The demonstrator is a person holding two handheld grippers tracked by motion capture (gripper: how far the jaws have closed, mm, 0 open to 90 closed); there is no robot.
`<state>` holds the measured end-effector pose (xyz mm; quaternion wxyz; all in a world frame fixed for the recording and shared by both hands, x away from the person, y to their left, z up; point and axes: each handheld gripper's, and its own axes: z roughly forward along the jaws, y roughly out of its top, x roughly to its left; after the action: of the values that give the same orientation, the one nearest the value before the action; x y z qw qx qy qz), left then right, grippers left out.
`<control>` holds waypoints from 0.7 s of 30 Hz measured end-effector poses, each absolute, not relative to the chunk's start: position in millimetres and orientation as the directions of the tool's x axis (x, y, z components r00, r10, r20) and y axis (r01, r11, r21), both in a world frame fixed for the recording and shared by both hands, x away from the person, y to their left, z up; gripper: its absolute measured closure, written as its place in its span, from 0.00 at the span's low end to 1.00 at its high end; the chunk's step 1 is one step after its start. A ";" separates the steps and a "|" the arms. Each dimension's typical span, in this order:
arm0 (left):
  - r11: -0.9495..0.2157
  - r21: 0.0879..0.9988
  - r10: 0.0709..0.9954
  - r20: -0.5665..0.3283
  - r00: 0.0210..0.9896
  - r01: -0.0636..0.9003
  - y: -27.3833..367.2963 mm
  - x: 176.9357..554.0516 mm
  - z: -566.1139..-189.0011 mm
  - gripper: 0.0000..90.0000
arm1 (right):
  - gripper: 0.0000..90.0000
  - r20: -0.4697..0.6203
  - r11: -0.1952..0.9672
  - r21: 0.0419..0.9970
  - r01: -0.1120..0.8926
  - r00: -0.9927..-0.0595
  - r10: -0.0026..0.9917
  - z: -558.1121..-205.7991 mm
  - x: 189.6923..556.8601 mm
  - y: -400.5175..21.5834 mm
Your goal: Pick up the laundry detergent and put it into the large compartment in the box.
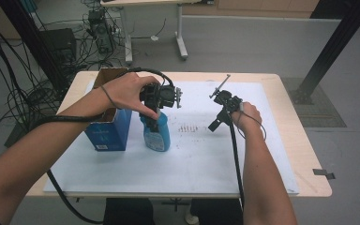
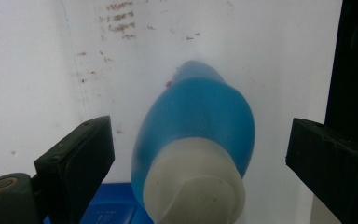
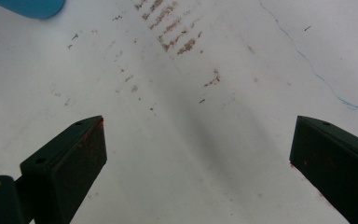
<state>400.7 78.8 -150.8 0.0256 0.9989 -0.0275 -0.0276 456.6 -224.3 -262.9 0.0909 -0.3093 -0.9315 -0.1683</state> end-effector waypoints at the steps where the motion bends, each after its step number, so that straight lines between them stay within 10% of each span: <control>1: -0.997 0.052 -0.057 -0.055 0.997 -0.054 78.7 401.2 -150.9 0.09 | 0.04 0.276 0.751 0.258 0.608 -0.791 0.546 -263.1 456.7 -224.6; 21: -0.997 0.057 -0.057 -0.068 0.996 -0.053 76.9 403.9 -151.8 0.09 | 0.04 0.280 0.748 0.267 0.607 -0.792 0.543 -264.5 457.2 -227.6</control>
<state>403.9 76.9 -151.8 0.0274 0.9986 -0.0274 -0.0346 457.2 -227.6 -264.5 0.0926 -0.3090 -0.9304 -0.1743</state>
